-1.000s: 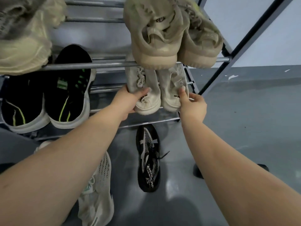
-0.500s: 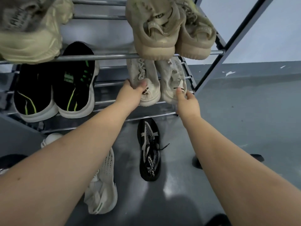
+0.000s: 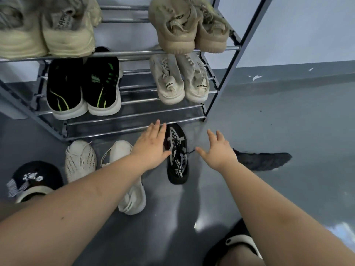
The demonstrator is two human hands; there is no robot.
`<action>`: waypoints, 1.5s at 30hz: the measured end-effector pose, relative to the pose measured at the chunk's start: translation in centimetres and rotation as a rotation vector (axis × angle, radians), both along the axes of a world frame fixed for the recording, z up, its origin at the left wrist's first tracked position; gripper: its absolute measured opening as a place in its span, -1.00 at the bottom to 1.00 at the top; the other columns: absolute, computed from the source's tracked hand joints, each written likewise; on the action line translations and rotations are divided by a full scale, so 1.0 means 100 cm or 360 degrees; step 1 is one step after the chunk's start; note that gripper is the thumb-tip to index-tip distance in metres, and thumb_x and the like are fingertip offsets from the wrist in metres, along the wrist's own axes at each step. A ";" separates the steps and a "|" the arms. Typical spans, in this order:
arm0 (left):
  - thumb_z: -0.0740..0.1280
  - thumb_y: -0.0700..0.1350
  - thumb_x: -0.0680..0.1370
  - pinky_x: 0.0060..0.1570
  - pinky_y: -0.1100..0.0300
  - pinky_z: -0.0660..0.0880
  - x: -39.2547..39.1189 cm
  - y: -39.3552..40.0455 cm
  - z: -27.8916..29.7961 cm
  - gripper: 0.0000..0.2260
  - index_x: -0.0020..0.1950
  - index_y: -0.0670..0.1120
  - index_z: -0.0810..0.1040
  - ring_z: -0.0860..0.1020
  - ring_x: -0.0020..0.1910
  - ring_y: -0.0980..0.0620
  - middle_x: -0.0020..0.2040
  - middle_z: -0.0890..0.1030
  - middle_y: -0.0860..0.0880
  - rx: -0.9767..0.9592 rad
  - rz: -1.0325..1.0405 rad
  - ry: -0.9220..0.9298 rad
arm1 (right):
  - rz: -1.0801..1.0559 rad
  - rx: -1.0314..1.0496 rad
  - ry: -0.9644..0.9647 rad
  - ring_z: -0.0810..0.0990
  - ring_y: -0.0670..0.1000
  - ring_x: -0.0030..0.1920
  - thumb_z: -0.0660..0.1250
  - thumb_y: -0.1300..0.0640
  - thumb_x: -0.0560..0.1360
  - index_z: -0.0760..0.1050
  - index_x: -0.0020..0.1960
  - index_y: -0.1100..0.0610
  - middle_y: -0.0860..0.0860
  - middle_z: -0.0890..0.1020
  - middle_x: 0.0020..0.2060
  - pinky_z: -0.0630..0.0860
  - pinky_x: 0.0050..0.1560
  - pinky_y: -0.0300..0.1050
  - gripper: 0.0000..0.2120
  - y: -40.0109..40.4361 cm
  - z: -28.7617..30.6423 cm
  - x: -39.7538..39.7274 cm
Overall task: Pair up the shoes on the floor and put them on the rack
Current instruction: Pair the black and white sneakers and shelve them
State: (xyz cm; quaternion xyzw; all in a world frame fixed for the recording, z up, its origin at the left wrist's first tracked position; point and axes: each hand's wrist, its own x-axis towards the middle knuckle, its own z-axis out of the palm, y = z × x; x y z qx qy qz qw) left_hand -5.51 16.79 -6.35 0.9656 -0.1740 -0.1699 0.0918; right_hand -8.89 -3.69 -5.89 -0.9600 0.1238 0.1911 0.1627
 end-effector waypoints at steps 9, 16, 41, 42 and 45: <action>0.12 0.16 0.59 0.50 0.03 -0.15 -0.050 0.021 -0.025 -0.26 0.54 -0.11 -0.25 -0.19 0.55 -0.10 0.56 -0.24 -0.13 0.0372 -0.0315 0.0162 | 0.0239 -0.0196 0.0156 0.11 0.17 0.50 0.14 -0.19 0.57 -0.15 0.57 0.00 0.08 -0.04 0.55 0.32 0.35 0.07 -0.27 0.007 -0.012 -0.040; 0.15 0.14 0.59 0.49 0.04 -0.15 -0.043 -0.016 -0.022 -0.27 0.55 -0.10 -0.22 -0.17 0.55 -0.10 0.56 -0.22 -0.12 0.0270 -0.0327 0.0210 | 0.0155 -0.0210 0.0189 0.08 0.16 0.51 0.14 -0.20 0.56 -0.12 0.57 0.01 0.08 0.00 0.55 0.26 0.40 0.07 -0.28 -0.016 -0.022 -0.044; 0.26 0.02 0.57 0.43 0.04 0.21 0.000 -0.238 -0.104 -0.40 0.53 -0.09 0.08 0.25 0.46 -0.12 0.50 0.23 -0.11 -0.0313 -0.0313 0.0768 | -0.0204 -0.0399 0.0346 -0.07 0.11 0.55 0.11 -0.27 0.54 0.00 0.55 -0.06 0.06 0.07 0.54 -0.02 0.51 0.09 -0.32 -0.195 -0.077 -0.022; 0.26 -0.01 0.58 0.40 0.05 0.25 0.003 -0.240 -0.106 -0.44 0.52 -0.08 0.13 0.29 0.43 -0.13 0.48 0.27 -0.12 -0.0342 -0.0265 0.0767 | -0.0169 -0.0412 0.0367 -0.08 0.11 0.55 0.11 -0.29 0.53 0.01 0.55 -0.07 0.05 0.07 0.55 -0.05 0.52 0.10 -0.32 -0.197 -0.079 -0.021; 0.25 -0.05 0.59 0.28 0.06 0.31 0.012 -0.243 -0.111 -0.56 0.44 -0.07 0.25 0.38 0.35 -0.13 0.41 0.36 -0.11 -0.0384 -0.0222 0.0751 | -0.0102 -0.0482 0.0384 -0.06 0.12 0.54 0.09 -0.31 0.52 0.04 0.54 -0.08 0.06 0.14 0.52 -0.10 0.51 0.11 -0.32 -0.201 -0.083 -0.015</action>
